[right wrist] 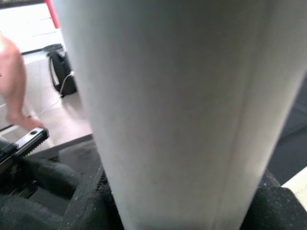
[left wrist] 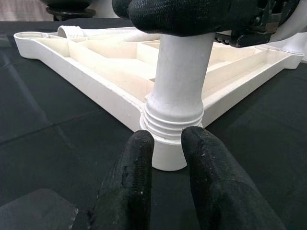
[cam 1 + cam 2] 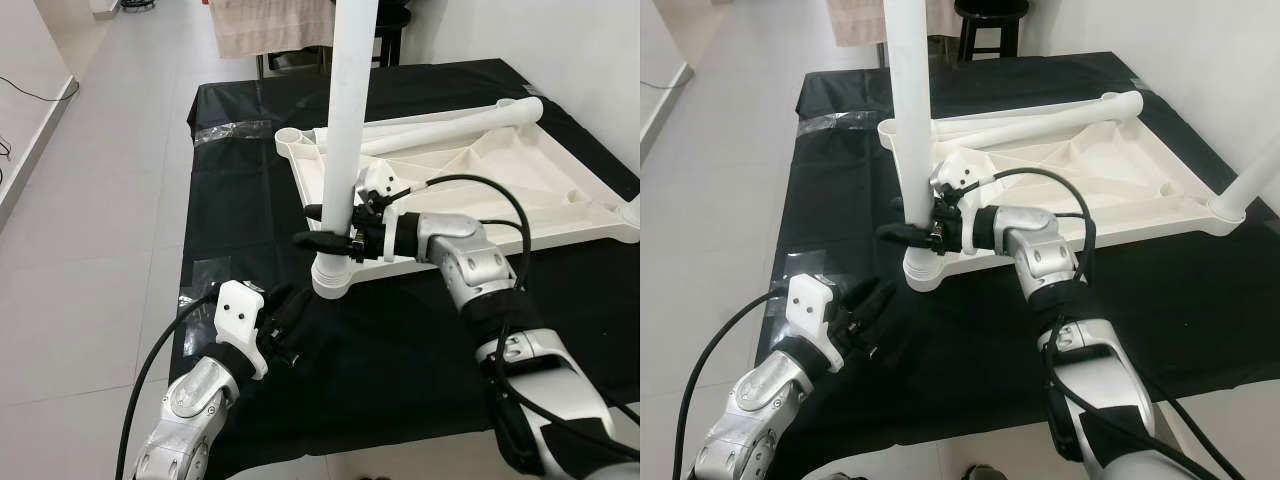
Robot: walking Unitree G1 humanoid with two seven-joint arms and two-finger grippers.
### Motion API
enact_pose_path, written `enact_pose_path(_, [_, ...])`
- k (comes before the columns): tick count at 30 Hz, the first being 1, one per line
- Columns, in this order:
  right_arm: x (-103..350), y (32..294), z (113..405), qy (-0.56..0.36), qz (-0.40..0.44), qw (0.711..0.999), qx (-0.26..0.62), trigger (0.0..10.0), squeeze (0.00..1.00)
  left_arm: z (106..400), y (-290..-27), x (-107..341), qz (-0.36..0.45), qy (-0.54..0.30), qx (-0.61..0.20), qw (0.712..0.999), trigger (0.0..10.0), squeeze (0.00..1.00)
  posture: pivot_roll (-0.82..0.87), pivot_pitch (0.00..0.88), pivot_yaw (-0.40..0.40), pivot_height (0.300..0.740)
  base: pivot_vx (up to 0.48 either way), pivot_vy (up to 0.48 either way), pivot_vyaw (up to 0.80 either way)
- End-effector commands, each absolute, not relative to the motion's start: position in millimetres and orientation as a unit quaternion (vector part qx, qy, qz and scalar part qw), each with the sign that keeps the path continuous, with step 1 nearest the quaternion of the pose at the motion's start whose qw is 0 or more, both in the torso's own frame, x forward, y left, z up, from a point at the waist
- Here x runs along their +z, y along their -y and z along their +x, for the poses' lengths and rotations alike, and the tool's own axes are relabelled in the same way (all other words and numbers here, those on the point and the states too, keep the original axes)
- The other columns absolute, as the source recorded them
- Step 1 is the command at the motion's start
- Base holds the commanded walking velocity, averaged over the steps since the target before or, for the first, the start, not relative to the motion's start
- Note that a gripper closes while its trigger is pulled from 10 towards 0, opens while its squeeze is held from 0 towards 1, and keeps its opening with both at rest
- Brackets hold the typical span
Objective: Building children table
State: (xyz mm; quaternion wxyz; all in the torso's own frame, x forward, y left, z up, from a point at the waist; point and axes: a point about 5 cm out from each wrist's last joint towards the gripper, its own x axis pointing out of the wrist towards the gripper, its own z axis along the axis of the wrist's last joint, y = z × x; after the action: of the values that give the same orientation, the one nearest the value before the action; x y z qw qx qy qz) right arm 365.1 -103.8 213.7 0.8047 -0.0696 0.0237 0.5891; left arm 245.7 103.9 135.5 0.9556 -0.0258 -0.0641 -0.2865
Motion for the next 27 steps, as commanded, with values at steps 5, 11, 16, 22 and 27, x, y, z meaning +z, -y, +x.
enact_pose_path(5, [205, 101, 360, -0.027, -0.058, 0.786, 0.615, 0.0, 0.0, 244, -103, 132, -0.031, 0.057, -0.287, 0.956, 10.0, 0.0, 0.01, 0.123, -0.018, 0.74, 0.0, 0.0, 0.0])
enact_pose_path(11, [185, 112, 352, -0.014, -0.025, 0.851, 0.524, 0.0, 0.0, 243, -103, 133, -0.032, 0.058, -0.287, 0.956, 10.0, 0.0, 0.01, 0.132, -0.018, 0.74, 0.0, 0.0, 0.0])
enact_pose_path(16, [162, 103, 343, -0.027, -0.02, 0.928, 0.37, 0.0, 0.0, 243, -105, 133, -0.032, 0.057, -0.288, 0.955, 10.0, 0.0, 0.01, 0.133, -0.02, 0.74, 0.0, 0.0, 0.0])
enact_pose_path(22, [143, 99, 323, -0.03, -0.08, 0.979, 0.188, 0.0, 0.0, 245, -107, 133, -0.029, 0.057, -0.287, 0.956, 10.0, 0.0, 0.0, 0.12, -0.001, 0.74, 0.0, 0.0, 0.0])
enact_pose_path(27, [151, 110, 337, -0.028, -0.078, 0.982, 0.17, 0.0, 0.0, 245, -107, 132, -0.027, 0.055, -0.288, 0.956, 10.0, 0.0, 0.04, 0.117, -0.005, 0.74, 0.0, 0.0, 0.0])
